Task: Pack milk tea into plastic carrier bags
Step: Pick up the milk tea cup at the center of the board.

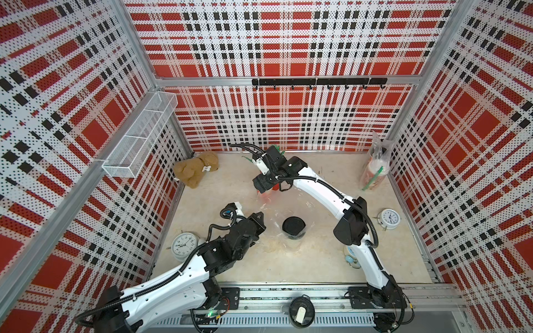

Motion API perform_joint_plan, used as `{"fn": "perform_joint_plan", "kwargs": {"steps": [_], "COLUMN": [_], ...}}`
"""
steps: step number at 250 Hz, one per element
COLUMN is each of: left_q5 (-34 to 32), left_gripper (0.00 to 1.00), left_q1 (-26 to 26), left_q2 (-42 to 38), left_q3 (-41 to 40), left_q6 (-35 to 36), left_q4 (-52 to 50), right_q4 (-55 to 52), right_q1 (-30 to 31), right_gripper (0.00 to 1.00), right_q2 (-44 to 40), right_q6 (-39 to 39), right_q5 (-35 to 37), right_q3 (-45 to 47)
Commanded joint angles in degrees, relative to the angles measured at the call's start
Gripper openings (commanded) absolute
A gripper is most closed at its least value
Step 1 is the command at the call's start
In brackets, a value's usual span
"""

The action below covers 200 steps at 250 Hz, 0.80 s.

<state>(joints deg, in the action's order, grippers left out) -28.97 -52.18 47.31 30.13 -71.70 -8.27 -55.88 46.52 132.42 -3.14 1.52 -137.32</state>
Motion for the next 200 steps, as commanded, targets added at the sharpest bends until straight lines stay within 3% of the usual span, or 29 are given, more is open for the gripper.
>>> {"fn": "perform_joint_plan", "kwargs": {"steps": [1, 23, 103, 200], "left_q5": [-1.5, -1.5, -1.5, -1.4], "left_gripper": [0.00, 0.00, 0.00, 0.00], "left_q1": [-0.2, -0.2, -0.2, -0.2], "left_q2": [-0.6, -0.4, -0.2, 1.1], "left_q3": [-0.4, -0.3, 0.3, 2.6], "left_q6": [-0.4, -0.4, -0.1, 2.8], "left_q4": [-0.5, -0.5, -0.5, 0.1], "right_q4": [1.6, 1.6, 3.2, 4.1], "right_q1": [-0.1, -0.1, -0.1, -0.2], "right_gripper": [0.81, 0.72, 0.57, 0.51], "right_q2": [-0.5, -0.5, -3.1, -15.2], "right_q6": [0.2, 0.2, 0.5, 2.8], "right_q5": [-0.3, -0.3, 1.4, 3.3], "right_q3": [0.5, 0.6, 1.8, 4.8]}}
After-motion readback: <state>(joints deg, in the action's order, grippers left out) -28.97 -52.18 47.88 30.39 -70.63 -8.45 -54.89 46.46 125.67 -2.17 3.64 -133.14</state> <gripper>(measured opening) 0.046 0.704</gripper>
